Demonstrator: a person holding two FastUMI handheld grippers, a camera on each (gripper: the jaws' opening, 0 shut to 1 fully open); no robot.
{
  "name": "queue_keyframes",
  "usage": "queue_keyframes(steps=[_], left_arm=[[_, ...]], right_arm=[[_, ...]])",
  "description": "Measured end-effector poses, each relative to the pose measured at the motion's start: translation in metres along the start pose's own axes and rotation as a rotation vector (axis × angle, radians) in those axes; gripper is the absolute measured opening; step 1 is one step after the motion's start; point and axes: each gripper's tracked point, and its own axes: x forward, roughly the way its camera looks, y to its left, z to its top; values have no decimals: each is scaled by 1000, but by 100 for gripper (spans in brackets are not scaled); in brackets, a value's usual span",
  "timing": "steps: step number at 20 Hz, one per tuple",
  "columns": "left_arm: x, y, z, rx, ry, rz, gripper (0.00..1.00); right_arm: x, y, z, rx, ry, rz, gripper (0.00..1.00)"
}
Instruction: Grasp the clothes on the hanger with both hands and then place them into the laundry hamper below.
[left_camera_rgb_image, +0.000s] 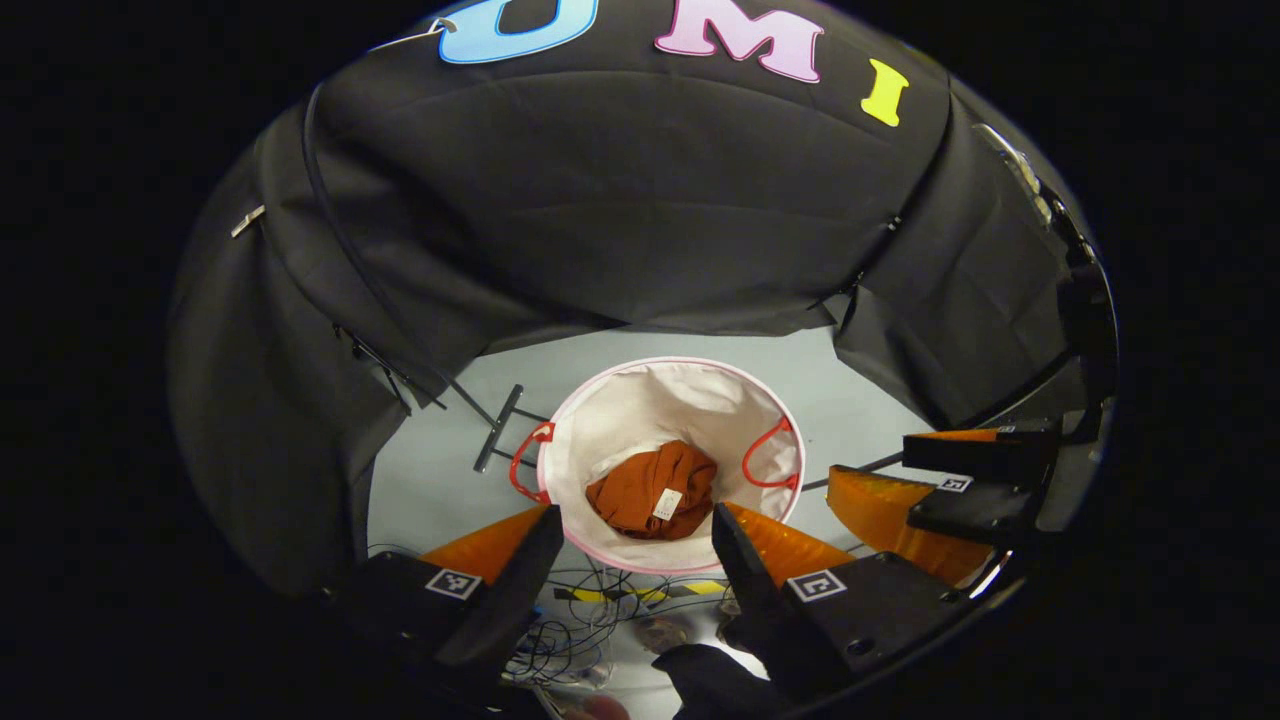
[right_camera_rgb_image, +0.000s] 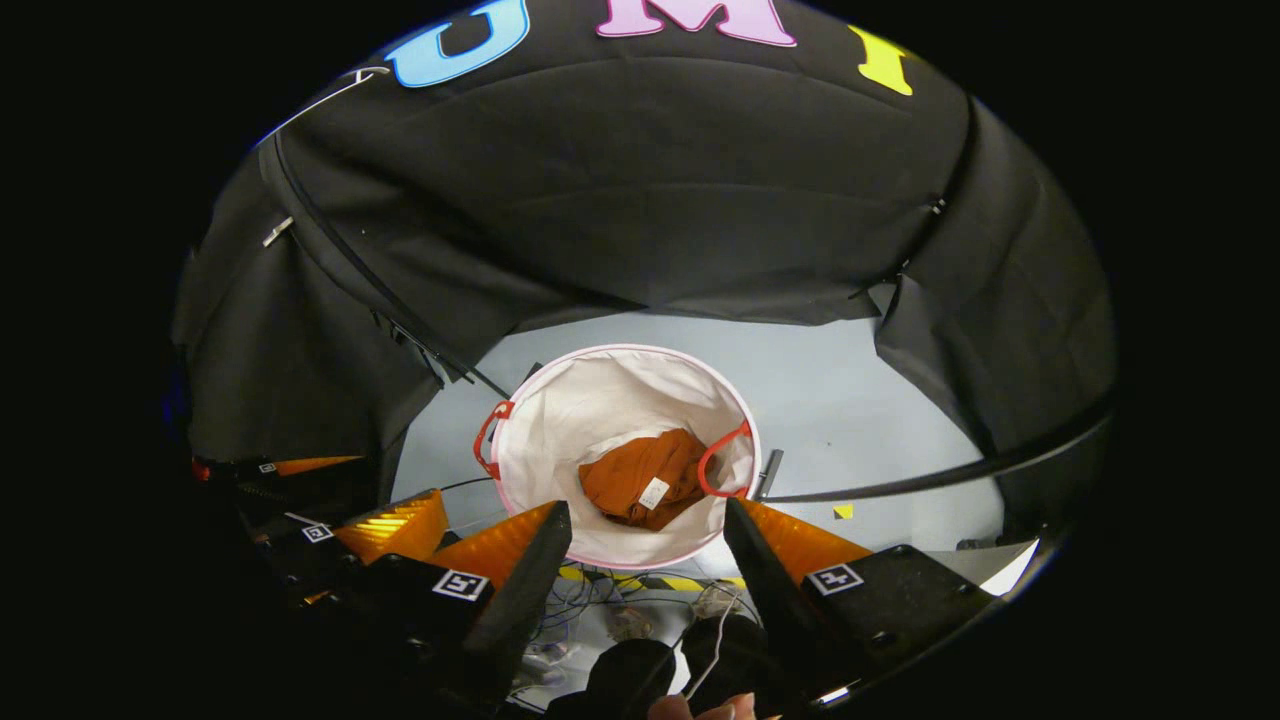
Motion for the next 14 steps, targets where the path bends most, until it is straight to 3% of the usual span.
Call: queue_keyframes(steps=[5,8,14], left_arm=[[-22,2,14,-7,-108,-28,95],[-79,-6,44,-5,-229,-51,95],[-170,-1,94,17,-508,-19,95]], right_arm=[[-36,5,23,36,-147,-10,99],[-80,9,52,14,-283,-35,99],[-184,21,105,-48,-552,-63,99]])
